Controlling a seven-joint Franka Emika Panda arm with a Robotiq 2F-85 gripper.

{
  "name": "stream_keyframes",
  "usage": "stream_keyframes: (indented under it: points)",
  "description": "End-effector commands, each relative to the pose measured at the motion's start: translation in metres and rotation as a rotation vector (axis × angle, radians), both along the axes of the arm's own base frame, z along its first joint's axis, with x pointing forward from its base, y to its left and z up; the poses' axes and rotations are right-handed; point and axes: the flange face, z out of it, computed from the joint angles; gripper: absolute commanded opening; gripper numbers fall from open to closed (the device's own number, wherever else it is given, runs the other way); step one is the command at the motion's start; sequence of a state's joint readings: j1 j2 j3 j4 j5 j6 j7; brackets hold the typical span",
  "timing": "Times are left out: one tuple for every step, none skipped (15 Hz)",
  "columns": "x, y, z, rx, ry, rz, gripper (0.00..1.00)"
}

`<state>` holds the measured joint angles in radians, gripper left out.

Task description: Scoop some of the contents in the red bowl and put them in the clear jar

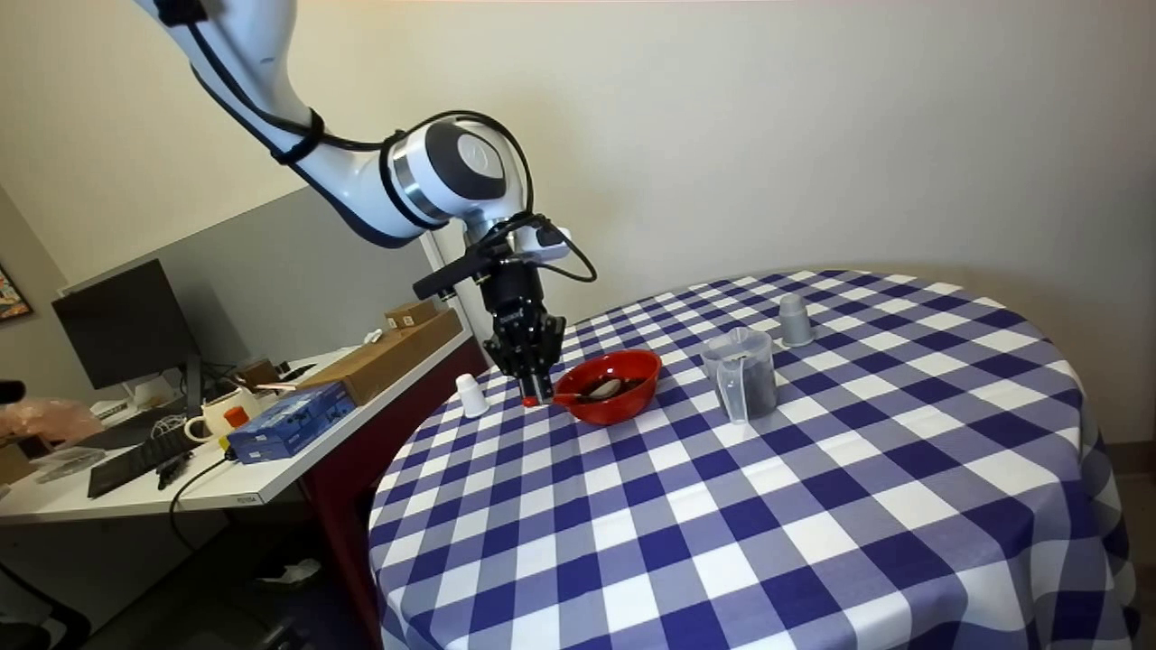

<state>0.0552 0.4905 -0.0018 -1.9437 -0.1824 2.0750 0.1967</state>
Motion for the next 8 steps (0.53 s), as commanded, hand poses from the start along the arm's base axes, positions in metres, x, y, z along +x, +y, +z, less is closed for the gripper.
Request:
stream_keyframes:
  points:
    - [0.009,-0.007,-0.003,-0.004,0.01,-0.003,0.46]
    - [0.01,-0.008,-0.003,-0.007,0.009,-0.004,0.5]
    - [0.01,-0.008,-0.001,-0.005,0.002,-0.004,0.58]
    - [0.011,-0.006,0.003,-0.004,-0.008,-0.001,0.66]
    - [0.011,-0.006,0.008,0.002,-0.018,0.001,0.74]
    - [0.01,-0.005,0.018,0.004,-0.038,0.006,0.8]
    - [0.009,-0.003,0.028,0.004,-0.059,0.011,0.87]
    - [0.005,0.0,0.046,0.001,-0.098,0.02,0.95]
